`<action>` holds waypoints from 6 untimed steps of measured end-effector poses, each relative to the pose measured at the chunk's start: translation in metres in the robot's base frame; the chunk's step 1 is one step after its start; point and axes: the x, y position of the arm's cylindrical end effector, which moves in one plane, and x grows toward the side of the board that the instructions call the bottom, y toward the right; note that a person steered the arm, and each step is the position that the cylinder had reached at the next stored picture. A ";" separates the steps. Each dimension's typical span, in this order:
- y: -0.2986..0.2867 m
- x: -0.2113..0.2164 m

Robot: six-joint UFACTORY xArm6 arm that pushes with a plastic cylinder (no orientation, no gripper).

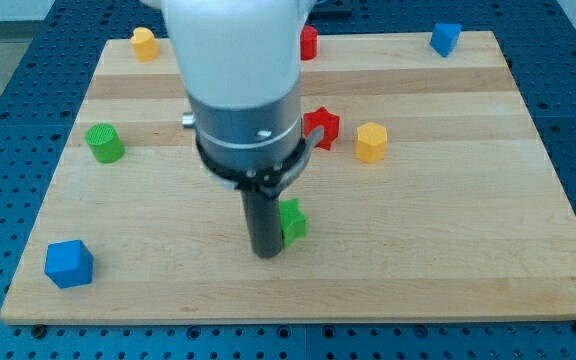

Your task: Move the green star closer to the red star

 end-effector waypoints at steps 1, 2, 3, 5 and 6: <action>0.013 -0.031; 0.028 -0.058; 0.034 -0.053; 0.081 -0.038; 0.071 -0.046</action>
